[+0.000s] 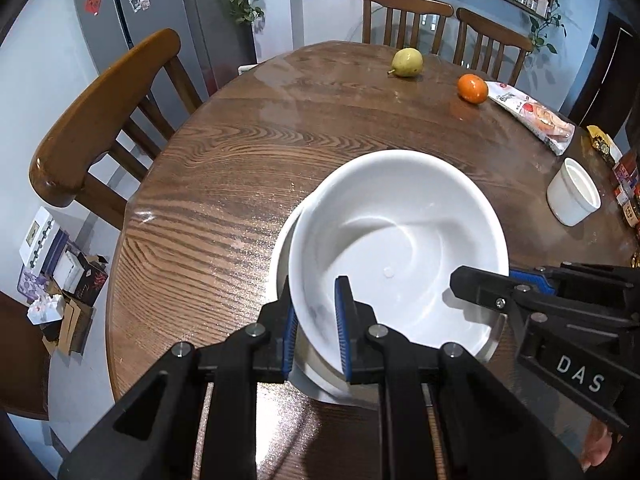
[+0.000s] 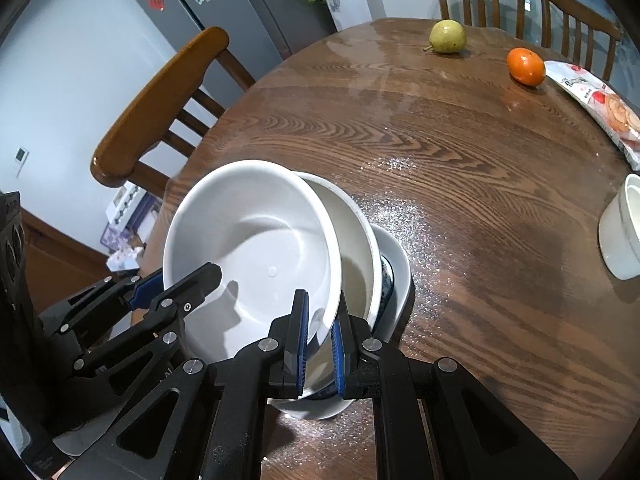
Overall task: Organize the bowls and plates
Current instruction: 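Lower the small white bowl into the large white bowl with both tools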
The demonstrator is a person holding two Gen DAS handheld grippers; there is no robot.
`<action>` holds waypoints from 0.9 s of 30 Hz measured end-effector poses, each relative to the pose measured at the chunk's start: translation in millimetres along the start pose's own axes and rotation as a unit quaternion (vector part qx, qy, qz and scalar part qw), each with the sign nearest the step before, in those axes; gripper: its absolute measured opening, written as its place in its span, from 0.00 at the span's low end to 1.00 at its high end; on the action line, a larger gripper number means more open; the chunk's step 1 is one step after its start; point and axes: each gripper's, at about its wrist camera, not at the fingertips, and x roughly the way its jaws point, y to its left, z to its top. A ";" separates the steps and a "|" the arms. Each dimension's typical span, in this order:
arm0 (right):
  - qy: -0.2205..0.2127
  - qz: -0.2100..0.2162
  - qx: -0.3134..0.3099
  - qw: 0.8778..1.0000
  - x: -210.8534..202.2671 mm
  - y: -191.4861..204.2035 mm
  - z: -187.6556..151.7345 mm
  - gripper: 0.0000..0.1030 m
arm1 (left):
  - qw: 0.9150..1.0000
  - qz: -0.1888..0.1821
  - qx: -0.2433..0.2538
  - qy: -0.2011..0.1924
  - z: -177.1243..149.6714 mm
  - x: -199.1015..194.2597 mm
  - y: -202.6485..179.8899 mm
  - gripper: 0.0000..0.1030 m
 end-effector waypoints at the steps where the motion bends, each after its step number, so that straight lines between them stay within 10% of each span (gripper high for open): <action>1: 0.000 -0.003 -0.002 1.000 0.2 0.4 0.4 0.11 | 1.000 0.001 0.002 0.001 0.1 0.7 -0.5 0.14; 27: -0.003 -0.053 -0.034 0.998 0.8 8.6 3.2 0.11 | 1.000 0.014 0.022 0.007 2.5 7.6 -6.9 0.14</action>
